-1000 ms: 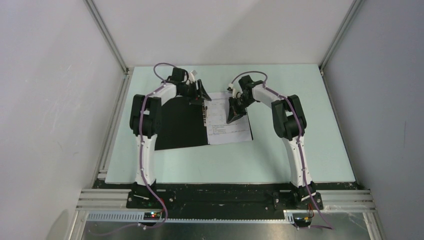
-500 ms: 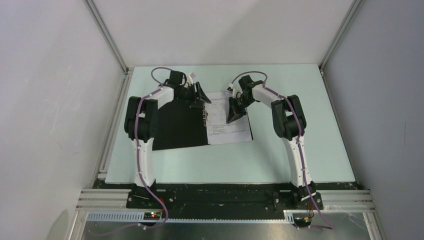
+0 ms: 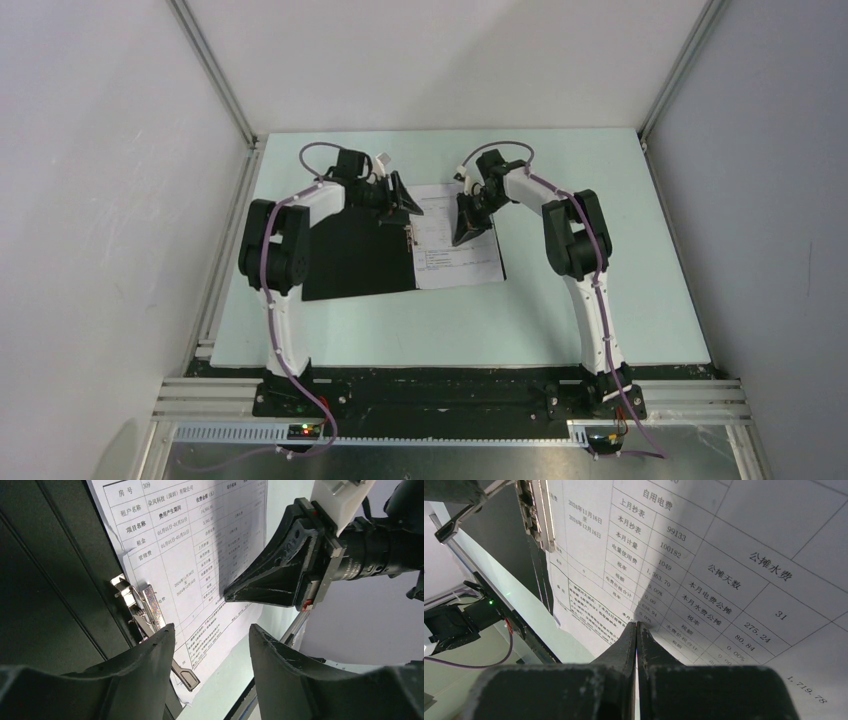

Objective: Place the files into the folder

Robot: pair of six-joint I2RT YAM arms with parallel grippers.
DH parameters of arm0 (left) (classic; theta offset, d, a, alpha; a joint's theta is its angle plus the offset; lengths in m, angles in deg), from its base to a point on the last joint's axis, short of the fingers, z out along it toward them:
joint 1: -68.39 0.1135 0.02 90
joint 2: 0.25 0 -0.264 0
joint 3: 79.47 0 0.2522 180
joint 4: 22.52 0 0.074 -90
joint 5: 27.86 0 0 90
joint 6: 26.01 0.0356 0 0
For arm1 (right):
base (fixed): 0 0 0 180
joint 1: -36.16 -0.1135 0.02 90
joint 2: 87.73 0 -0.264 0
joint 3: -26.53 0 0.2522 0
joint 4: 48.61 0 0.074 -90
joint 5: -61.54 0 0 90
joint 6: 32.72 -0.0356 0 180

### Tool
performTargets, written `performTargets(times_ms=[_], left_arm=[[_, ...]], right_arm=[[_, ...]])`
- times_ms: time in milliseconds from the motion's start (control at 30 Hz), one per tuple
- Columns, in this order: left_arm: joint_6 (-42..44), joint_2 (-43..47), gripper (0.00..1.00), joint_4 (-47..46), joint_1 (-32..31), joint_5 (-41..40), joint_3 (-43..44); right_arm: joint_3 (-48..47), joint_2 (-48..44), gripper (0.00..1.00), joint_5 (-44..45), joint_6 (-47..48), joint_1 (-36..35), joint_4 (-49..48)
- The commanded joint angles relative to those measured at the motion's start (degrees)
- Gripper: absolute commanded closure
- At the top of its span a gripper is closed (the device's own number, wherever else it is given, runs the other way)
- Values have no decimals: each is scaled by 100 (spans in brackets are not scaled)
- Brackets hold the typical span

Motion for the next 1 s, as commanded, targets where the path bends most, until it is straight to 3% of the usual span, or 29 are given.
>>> performTargets(times_ms=[0,100,233,333,433,500,733,967], left_arm=[[-30,571,36,-118,-29,17,116],[39,996,32,-117,18,-384,180],[-140,1488,32,-39,114,-1331,-95],[-350,1815,33,138,130,-2087,-595],[-456,1965,36,200,135,-2371,-1166],[-475,1944,38,204,135,-2467,-1316],[-245,1270,49,443,-6,-2914,-565],[-438,379,53,667,-167,-3081,207]], right_arm=[[-300,-307,99,17,11,-5,-36],[-272,-669,88,-93,-102,-22,44],[-275,-1020,81,-231,-358,-67,158],[-437,-1007,76,-329,-692,-166,154],[-704,-768,63,-501,-1263,-252,11],[-912,-568,61,-700,-1686,-307,-153],[-1297,-13,67,-955,-2288,-568,-660],[-1338,78,70,-985,-2471,-667,-837]])
